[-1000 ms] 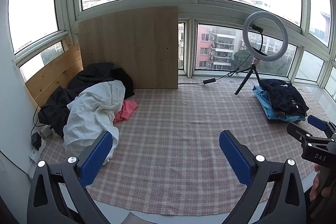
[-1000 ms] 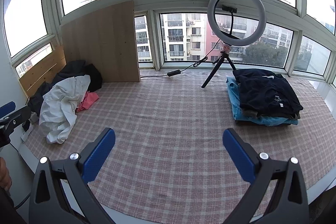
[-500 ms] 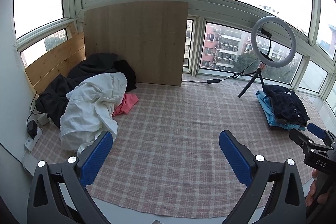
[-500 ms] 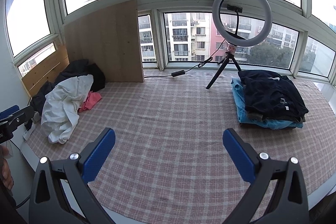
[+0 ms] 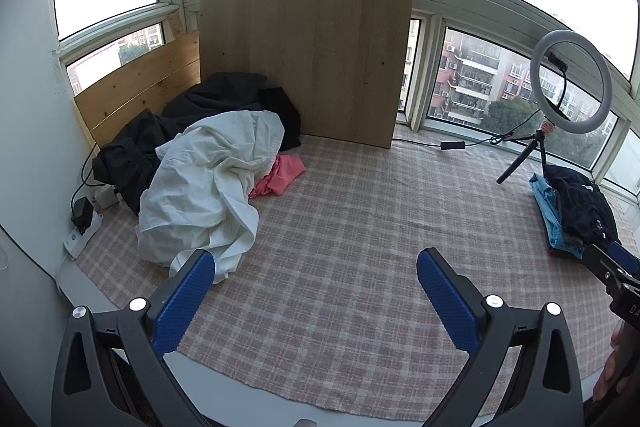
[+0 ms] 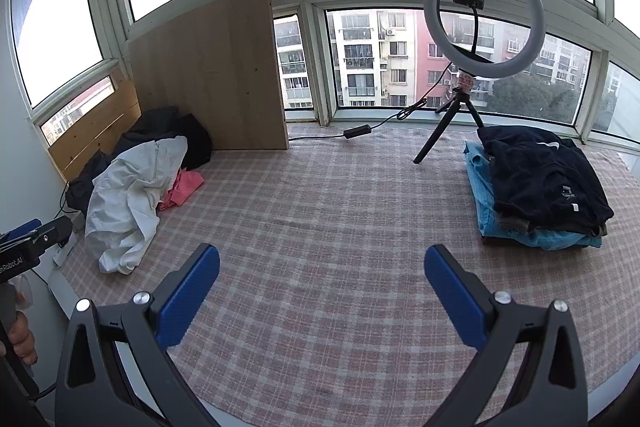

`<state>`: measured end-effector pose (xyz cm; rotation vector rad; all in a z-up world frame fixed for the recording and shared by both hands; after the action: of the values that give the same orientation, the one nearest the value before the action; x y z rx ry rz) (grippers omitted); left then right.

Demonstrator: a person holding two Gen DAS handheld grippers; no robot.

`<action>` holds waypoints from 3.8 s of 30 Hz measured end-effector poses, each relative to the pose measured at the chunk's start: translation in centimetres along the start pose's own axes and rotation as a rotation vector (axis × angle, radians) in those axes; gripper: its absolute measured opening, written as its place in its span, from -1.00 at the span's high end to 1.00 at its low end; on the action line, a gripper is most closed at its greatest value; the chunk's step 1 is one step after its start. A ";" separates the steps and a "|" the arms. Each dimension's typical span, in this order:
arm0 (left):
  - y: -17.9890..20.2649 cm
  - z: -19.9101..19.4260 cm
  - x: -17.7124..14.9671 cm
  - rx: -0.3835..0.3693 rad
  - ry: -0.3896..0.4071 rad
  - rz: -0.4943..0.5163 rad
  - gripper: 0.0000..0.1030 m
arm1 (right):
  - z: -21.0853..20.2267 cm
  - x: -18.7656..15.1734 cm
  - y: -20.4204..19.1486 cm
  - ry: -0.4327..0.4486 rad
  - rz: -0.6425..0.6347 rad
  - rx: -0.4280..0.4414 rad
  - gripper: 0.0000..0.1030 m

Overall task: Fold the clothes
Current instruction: 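Move both tools toward the clothes heap by the wooden board, then grasp the white shirt in the heap with the right gripper, then lift the white shirt with the right gripper and drop it on the mat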

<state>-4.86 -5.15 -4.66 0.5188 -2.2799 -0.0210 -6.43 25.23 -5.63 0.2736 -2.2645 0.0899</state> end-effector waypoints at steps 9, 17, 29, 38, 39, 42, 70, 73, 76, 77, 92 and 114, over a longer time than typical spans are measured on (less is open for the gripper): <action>-2.4 2.1 1.1 0.065 -0.067 -0.049 -0.98 | 3.0 1.3 -0.6 -0.020 0.013 0.064 -1.00; -7.9 4.1 2.3 0.094 -0.132 -0.172 -0.96 | 5.2 3.8 -3.6 -0.021 -0.046 0.101 -1.00; -16.9 4.8 7.0 0.095 -0.057 -0.207 -0.75 | 9.0 8.8 -11.8 -0.010 -0.139 0.144 -1.00; -23.6 6.4 12.1 0.124 0.013 -0.185 -0.75 | 14.5 13.6 -20.6 0.004 -0.166 0.217 -1.00; -24.1 6.7 12.6 0.130 0.019 -0.179 -0.75 | 15.4 14.1 -21.6 0.000 -0.176 0.216 -1.00; -25.5 7.5 13.8 0.137 0.041 -0.158 -0.75 | 18.2 15.1 -24.5 -0.027 -0.200 0.222 -1.00; -32.6 15.8 13.8 0.155 -0.087 -0.238 -0.48 | 40.3 19.7 -42.3 -0.254 -0.353 0.427 0.11; -32.6 15.6 13.8 0.141 -0.090 -0.243 -0.49 | 38.5 20.6 -42.1 -0.254 -0.367 0.473 0.57; -32.5 15.2 13.6 0.135 -0.087 -0.244 -0.49 | 35.9 22.8 -40.0 -0.207 -0.262 0.550 0.77; -32.6 15.0 13.6 0.132 -0.084 -0.243 -0.50 | 34.8 23.6 -39.5 -0.189 -0.237 0.578 0.77; -33.7 13.2 13.2 0.087 -0.060 -0.237 -0.50 | 8.2 32.5 -30.6 0.218 -0.349 0.461 0.29; -35.7 11.2 9.1 0.091 -0.154 -0.195 -0.50 | 35.8 16.5 -35.4 -0.329 -0.118 0.484 0.86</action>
<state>-5.41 -42.89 -12.33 0.8104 -2.3790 -0.0561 -35.46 -17.56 -17.32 0.7203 -2.5193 0.5716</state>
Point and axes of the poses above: each gripper's, at about its wrist camera, not at the fingertips, and z roughly the way its jaws point, y to its right, x to its top, the point moved 1 cm from there along z, roughly the way its jaws point, and after that the axes turned 13 degrees about -z, right-handed, at the moved point
